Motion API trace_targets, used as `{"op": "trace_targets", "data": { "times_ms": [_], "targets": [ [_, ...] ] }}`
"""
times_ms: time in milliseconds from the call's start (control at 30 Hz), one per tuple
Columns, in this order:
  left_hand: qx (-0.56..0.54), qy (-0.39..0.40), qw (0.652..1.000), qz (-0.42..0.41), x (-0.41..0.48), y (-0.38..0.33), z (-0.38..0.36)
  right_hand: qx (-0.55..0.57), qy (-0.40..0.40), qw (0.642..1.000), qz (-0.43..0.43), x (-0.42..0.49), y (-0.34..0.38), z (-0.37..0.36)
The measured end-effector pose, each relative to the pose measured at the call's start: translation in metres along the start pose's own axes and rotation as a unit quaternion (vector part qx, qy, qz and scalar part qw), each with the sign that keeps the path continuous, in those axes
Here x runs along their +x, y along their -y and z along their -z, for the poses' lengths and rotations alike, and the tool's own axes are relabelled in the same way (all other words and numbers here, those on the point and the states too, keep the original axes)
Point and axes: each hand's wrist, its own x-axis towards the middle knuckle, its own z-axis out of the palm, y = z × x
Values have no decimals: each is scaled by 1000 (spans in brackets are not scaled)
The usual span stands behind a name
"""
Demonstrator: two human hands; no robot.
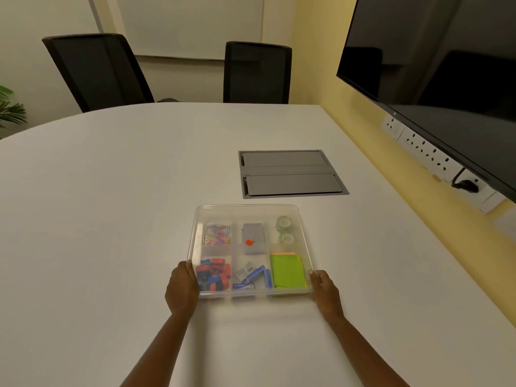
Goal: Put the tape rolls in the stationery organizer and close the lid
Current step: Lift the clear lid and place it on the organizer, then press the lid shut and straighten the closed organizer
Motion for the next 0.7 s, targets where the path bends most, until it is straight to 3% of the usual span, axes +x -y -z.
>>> {"op": "trace_targets", "data": {
  "times_ms": [100,233,333,467,700],
  "targets": [
    [49,-25,998,-26,-4,-3,3,-144,-56,985,74,-4,-4,-7],
    [171,-59,966,-185,-10,-11,0,-336,-72,925,159,-7,8,-20],
    [204,7,942,-268,-21,-22,-13,-406,-72,880,236,-19,25,-45],
    [187,80,950,-236,-28,-20,-37,-463,-32,844,270,-41,42,-72],
    [196,80,952,-223,-30,-18,-40,-497,14,834,238,-46,46,-73]
  ]
}}
